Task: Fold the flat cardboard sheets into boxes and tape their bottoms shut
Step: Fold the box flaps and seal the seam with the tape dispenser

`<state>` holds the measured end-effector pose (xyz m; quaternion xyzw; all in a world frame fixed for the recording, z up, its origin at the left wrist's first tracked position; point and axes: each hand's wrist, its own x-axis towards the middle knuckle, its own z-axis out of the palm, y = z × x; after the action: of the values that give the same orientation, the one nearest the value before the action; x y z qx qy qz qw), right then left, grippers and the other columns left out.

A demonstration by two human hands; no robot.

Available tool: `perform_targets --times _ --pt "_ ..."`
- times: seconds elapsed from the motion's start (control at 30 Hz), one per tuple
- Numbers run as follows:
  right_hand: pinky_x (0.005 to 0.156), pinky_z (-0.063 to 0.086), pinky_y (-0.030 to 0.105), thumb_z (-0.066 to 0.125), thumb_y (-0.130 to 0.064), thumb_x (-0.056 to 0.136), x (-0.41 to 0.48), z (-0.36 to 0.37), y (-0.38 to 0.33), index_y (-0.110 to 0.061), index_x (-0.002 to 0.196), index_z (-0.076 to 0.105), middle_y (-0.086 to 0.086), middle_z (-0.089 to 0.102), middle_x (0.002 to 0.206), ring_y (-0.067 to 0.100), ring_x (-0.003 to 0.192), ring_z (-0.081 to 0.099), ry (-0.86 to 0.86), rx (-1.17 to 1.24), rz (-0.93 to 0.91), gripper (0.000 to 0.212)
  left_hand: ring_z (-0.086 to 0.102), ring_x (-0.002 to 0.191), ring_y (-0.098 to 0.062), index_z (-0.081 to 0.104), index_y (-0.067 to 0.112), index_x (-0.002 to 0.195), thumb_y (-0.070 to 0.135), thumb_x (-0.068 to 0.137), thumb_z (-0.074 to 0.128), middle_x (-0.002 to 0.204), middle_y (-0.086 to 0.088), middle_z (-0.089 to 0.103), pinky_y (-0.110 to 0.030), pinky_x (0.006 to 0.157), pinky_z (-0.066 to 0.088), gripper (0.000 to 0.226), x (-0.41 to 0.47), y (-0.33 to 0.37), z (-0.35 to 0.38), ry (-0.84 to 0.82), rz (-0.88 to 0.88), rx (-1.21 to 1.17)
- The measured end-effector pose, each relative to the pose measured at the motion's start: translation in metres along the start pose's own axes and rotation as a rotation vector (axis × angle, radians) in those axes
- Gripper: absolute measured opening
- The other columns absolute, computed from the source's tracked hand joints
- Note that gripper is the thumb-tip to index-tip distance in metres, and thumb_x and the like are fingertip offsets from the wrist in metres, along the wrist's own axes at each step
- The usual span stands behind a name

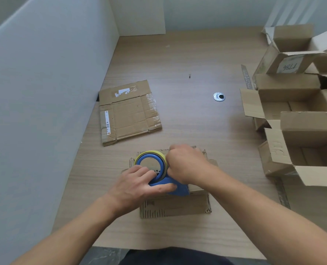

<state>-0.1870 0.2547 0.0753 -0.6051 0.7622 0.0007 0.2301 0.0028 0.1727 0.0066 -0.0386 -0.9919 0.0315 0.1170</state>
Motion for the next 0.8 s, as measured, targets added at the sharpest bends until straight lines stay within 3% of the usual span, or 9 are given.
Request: perform_targets --times 0.07,0.13,0.2,0.27,0.4,0.5,0.6,0.7,0.8 --pt "0.071 0.049 0.04 0.059 -0.02 0.084 0.003 -0.002 0.004 -0.013 0.079 0.059 0.001 0.057 0.095 0.02 0.08 0.051 -0.025 0.068 0.005 0.009 0.04 0.066 -0.02 0.042 0.04 0.139 -0.002 0.093 0.029 0.08 0.0 0.047 -0.035 0.063 0.047 0.064 0.0 -0.001 0.0 0.005 -0.009 -0.004" --pt "0.058 0.048 0.035 0.062 -0.021 0.079 0.006 -0.004 0.016 -0.013 0.07 0.066 0.002 0.062 0.075 0.017 0.066 0.053 -0.1 0.274 0.024 0.012 0.041 0.066 -0.021 0.039 0.041 0.142 -0.003 0.094 0.027 0.08 0.0 0.048 -0.035 0.063 0.047 0.066 0.0 -0.001 -0.002 -0.001 -0.002 -0.01" --pt "0.052 0.04 0.028 0.063 -0.021 0.077 0.007 -0.006 0.028 -0.014 0.064 0.066 -0.002 0.054 0.058 0.014 0.057 0.046 -0.153 0.453 0.062 0.015 0.045 0.066 -0.021 0.034 0.041 0.147 -0.003 0.095 0.028 0.081 -0.001 0.051 -0.035 0.064 0.049 0.069 -0.001 -0.002 -0.003 -0.004 0.017 -0.005" --pt "0.052 0.037 0.026 0.064 -0.021 0.078 0.006 -0.007 0.034 -0.014 0.065 0.067 -0.003 0.051 0.057 0.014 0.056 0.044 -0.163 0.465 0.075 0.015 0.047 0.067 -0.022 0.031 0.041 0.149 -0.002 0.096 0.029 0.083 -0.001 0.054 -0.035 0.065 0.05 0.069 0.0 -0.001 -0.004 -0.007 0.045 -0.016" --pt "0.066 0.053 0.033 0.064 -0.021 0.082 0.014 -0.009 0.034 -0.022 0.067 0.066 0.001 0.069 0.086 0.019 0.078 0.062 -0.167 0.276 -0.039 0.015 0.047 0.066 -0.022 0.035 0.041 0.147 -0.004 0.094 0.034 0.082 -0.001 0.053 -0.037 0.065 0.05 0.069 0.005 0.0 -0.002 -0.009 0.063 -0.046" --pt "0.084 0.054 0.04 0.064 -0.023 0.086 0.022 -0.017 0.033 -0.022 0.089 0.074 0.0 0.068 0.102 0.021 0.095 0.062 -0.178 0.069 -0.128 0.011 0.045 0.066 -0.022 0.037 0.041 0.147 -0.005 0.088 0.046 0.081 0.0 0.05 -0.034 0.064 0.048 0.075 0.007 -0.002 -0.002 -0.03 0.059 -0.058" --pt "0.087 0.053 0.043 0.063 -0.033 0.091 0.026 -0.022 0.033 -0.026 0.097 0.075 -0.003 0.065 0.109 0.02 0.101 0.059 -0.163 -0.025 -0.143 0.015 0.044 0.067 -0.02 0.039 0.04 0.145 -0.002 0.083 0.054 0.08 0.001 0.048 -0.032 0.065 0.045 0.077 0.009 -0.006 -0.004 -0.042 0.039 -0.06" --pt "0.091 0.05 0.041 0.059 -0.046 0.094 0.022 -0.015 0.04 -0.023 0.108 0.073 -0.001 0.065 0.113 0.02 0.102 0.058 -0.136 0.07 -0.086 0.031 0.043 0.067 -0.02 0.034 0.041 0.146 -0.001 0.08 0.06 0.081 0.002 0.048 -0.032 0.064 0.043 0.083 0.01 -0.003 -0.003 -0.081 0.013 -0.053" --pt "0.088 0.043 0.03 0.06 -0.051 0.092 0.01 -0.009 0.053 -0.026 0.126 0.061 -0.002 0.058 0.116 0.012 0.095 0.051 0.03 0.238 0.014 0.042 0.046 0.067 -0.02 0.029 0.04 0.15 0.0 0.082 0.056 0.082 0.002 0.051 -0.032 0.064 0.045 0.083 0.008 -0.002 -0.002 -0.102 0.0 -0.054"
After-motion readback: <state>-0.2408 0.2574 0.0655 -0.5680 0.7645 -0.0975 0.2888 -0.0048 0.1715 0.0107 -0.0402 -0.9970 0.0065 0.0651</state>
